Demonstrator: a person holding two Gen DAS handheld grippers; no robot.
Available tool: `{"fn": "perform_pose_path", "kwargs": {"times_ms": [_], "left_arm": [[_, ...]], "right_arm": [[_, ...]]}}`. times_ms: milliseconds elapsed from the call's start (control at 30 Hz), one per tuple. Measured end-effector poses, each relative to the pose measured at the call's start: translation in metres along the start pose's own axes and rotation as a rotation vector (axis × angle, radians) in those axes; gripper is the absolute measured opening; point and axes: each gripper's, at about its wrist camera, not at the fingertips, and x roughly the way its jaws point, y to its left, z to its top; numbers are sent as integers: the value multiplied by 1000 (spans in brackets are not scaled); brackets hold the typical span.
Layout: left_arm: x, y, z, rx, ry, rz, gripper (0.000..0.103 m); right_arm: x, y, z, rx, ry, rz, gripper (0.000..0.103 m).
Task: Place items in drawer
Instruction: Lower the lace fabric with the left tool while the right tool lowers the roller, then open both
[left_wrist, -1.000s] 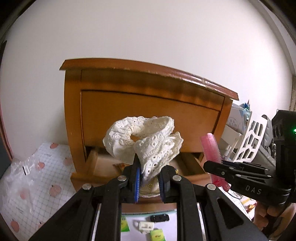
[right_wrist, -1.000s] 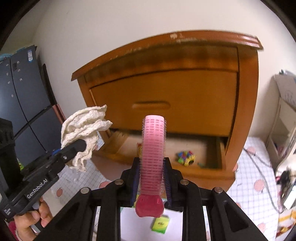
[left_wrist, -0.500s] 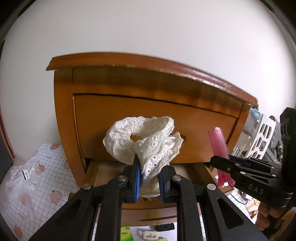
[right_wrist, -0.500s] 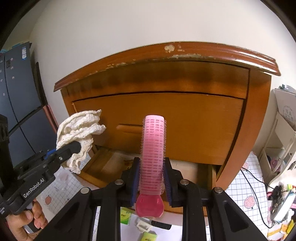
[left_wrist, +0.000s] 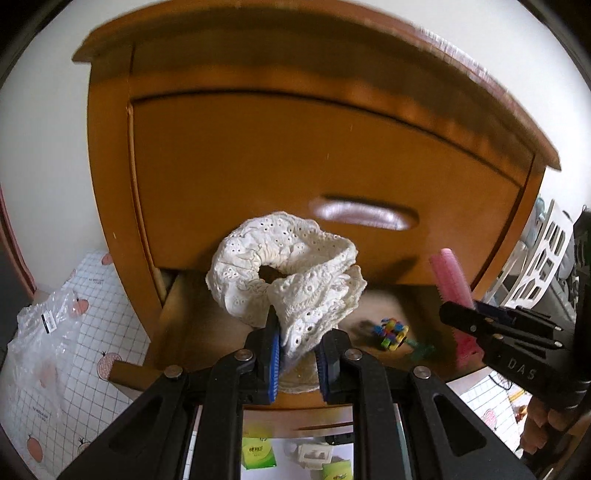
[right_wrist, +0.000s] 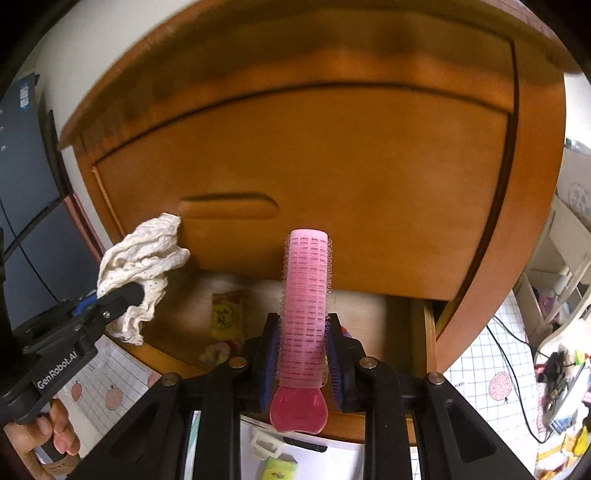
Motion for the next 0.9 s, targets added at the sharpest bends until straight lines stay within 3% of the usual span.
{"fn": "perform_pose_path", "kwargs": {"times_ms": [333,533,700,900], "left_arm": [[18,-8,-4,2,50,10,18],[18,-10,-7,27,57,24,36],[20,-12,-9,31,61,19,51],[23,-12,-11,34,73,30,57]], "right_arm": [[10,1,2,-30,15,-11,26],[12,-1,1,-30,38,0,28],[16,1,0,-42,46,-4,40],[21,2,-1,-41,63,-21,47]]}}
